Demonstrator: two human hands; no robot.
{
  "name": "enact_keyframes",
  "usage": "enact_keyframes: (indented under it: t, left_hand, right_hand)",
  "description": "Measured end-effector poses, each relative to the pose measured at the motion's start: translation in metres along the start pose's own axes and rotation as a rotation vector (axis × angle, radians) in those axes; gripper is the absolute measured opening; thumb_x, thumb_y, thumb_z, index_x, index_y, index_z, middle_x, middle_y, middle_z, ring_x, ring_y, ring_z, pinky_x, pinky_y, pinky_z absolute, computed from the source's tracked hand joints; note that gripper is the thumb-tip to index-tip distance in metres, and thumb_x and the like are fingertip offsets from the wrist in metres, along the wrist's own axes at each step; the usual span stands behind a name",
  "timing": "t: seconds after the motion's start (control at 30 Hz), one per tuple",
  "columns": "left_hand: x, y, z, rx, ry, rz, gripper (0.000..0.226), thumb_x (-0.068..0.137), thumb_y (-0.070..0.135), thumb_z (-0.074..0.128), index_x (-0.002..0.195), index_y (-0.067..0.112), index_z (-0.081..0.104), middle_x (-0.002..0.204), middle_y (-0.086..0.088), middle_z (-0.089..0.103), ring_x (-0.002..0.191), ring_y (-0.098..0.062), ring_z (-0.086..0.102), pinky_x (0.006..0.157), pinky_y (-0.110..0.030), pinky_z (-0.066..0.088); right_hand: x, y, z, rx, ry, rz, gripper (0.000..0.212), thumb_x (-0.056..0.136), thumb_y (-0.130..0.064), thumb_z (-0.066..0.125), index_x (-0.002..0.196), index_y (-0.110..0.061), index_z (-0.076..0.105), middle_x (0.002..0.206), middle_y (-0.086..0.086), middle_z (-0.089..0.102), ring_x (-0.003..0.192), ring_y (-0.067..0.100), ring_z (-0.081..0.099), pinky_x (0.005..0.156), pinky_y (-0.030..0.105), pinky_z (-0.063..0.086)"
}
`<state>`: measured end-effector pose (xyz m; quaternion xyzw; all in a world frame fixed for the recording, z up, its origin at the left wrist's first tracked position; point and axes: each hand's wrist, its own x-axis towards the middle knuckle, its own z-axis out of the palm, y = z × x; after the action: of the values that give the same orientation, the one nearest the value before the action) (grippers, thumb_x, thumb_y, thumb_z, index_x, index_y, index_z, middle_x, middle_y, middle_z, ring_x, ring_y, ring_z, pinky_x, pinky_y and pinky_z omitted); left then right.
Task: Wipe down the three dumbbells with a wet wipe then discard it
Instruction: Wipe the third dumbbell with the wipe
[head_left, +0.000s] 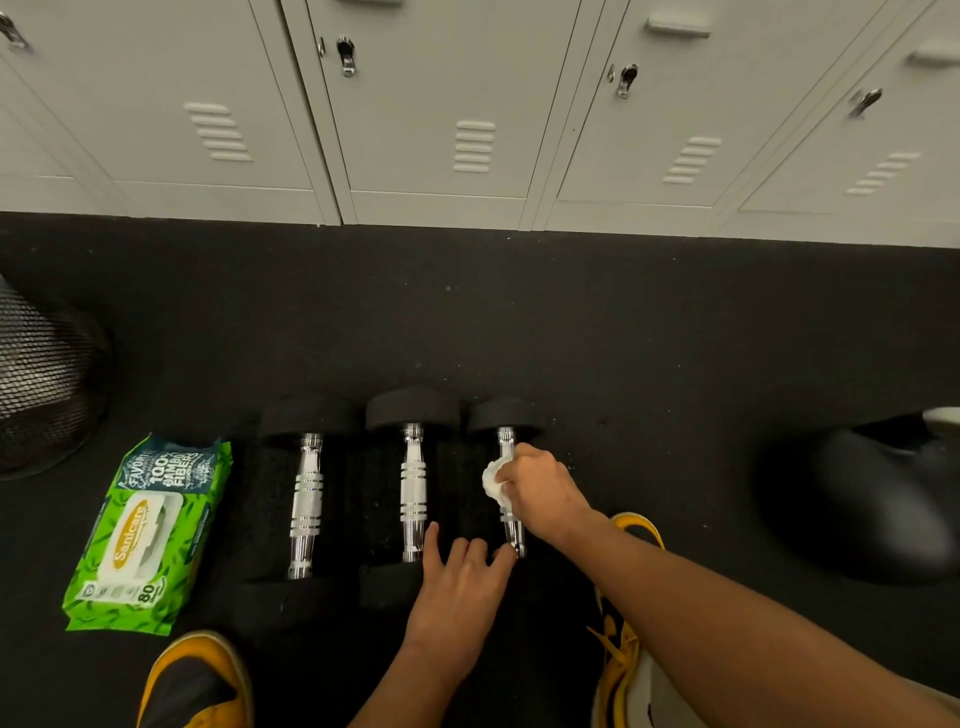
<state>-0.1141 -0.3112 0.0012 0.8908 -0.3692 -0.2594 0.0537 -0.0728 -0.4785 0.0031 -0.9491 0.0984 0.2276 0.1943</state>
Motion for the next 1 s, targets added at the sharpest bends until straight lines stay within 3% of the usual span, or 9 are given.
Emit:
enact_keyframes:
  t: [0.17,0.5,1.0]
  left_hand:
    - [-0.0009,0.0005,-0.0016,0.000,0.006,-0.004,0.059,0.090,0.013,0.060,0.140,0.024,0.031,0.128,-0.007,0.050,0.124,-0.027,0.044,0.114,-0.060,-0.003]
    - [-0.0015,0.0004,-0.0026,0.000,0.010,0.001,0.059,0.091,0.013,0.059,0.141,0.024,0.031,0.129,-0.007,0.050,0.125,-0.027,0.043,0.114,-0.060,-0.003]
    - [-0.0011,0.0011,-0.0043,0.009,0.003,-0.007,0.059,0.091,0.015,0.059,0.141,0.024,0.029,0.129,-0.007,0.050,0.124,-0.027,0.043,0.114,-0.060,0.001]
  right_hand:
    - [-0.0015,-0.0015,0.0014,-0.030,-0.045,0.026,0.028,0.092,-0.011,0.061,0.119,-0.011,0.067,0.125,0.007,0.052,0.105,0.025,0.059,0.080,0.028,0.046]
    - [-0.0036,0.0000,0.0041,-0.035,-0.042,0.023,0.034,0.093,-0.013,0.060,0.128,-0.013,0.063,0.126,0.005,0.052,0.106,0.022,0.060,0.089,0.030,0.052]
    - [-0.0099,0.0007,0.0081,0.012,-0.015,0.023,0.030,0.094,-0.014,0.059,0.123,-0.013,0.067,0.126,0.005,0.054,0.107,0.021,0.061,0.090,0.030,0.052]
